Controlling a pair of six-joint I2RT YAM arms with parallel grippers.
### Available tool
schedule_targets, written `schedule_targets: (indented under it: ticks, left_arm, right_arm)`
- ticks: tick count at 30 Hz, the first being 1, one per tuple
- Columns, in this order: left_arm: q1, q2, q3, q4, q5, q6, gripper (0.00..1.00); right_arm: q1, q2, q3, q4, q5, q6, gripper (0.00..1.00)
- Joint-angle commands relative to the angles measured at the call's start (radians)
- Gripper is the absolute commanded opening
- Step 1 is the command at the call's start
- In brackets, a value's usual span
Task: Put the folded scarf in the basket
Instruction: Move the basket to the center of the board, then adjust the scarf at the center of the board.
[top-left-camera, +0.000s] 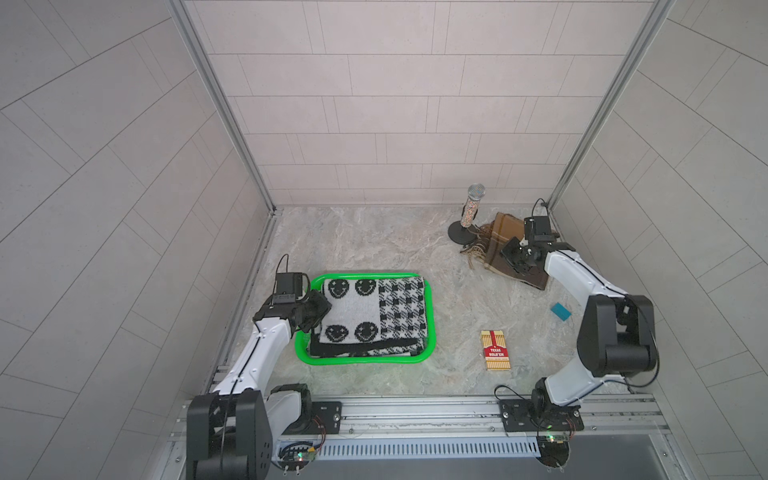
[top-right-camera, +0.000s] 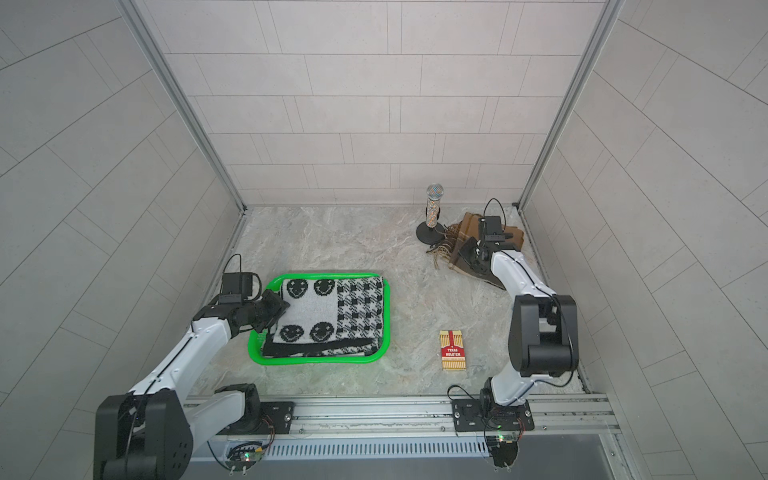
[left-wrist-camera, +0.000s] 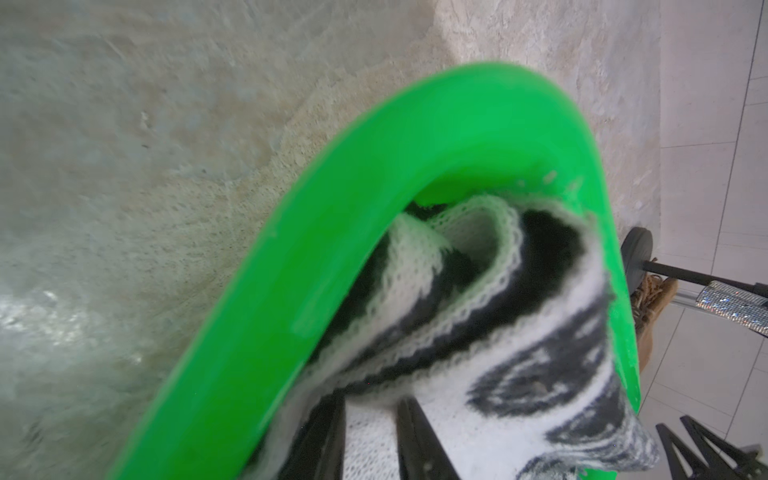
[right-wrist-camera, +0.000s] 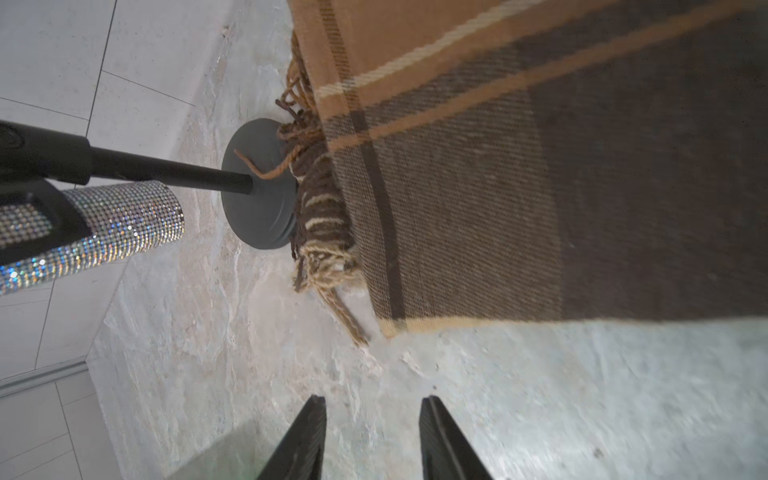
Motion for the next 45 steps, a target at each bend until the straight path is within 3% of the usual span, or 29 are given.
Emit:
schedule_targets:
  ticks: [1, 5, 10, 19, 22, 28, 34, 45]
  left_arm:
    - [-0.001, -0.037, 0.089, -0.081, 0.023, 0.035, 0.31]
    - [-0.014, -0.072, 0.154, -0.112, 0.045, 0.024, 0.33]
    - [-0.077, -0.072, 0.203, -0.103, 0.069, 0.002, 0.33]
    - [-0.172, -0.059, 0.181, -0.049, 0.063, -0.039, 0.33]
    - [-0.193, -0.047, 0.165, -0.032, 0.063, -0.045, 0.32]
    - [-0.218, -0.039, 0.171, -0.027, 0.043, -0.048, 0.32]
    - [-0.242, -0.045, 0.153, -0.016, 0.028, -0.062, 0.3]
    - [-0.293, -0.056, 0.142, -0.01, 0.008, -0.082, 0.29]
  right_arm:
    - [0.0, 0.114, 0.096, 0.028, -0.019, -0.014, 0.37]
    - [0.008, 0.255, 0.217, 0.028, -0.067, -0.009, 0.33]
    - [0.039, 0.378, 0.322, 0.016, -0.068, 0.003, 0.35]
    - [0.059, 0.527, 0.445, -0.078, -0.022, -0.044, 0.37]
    - [0.06, 0.538, 0.435, -0.085, -0.017, -0.042, 0.33]
    - [0.069, 0.499, 0.389, -0.054, -0.036, -0.039, 0.0]
    - [0.099, 0.395, 0.321, -0.044, -0.03, -0.053, 0.0]
    - [0.177, 0.137, -0.011, 0.044, -0.014, -0.024, 0.0]
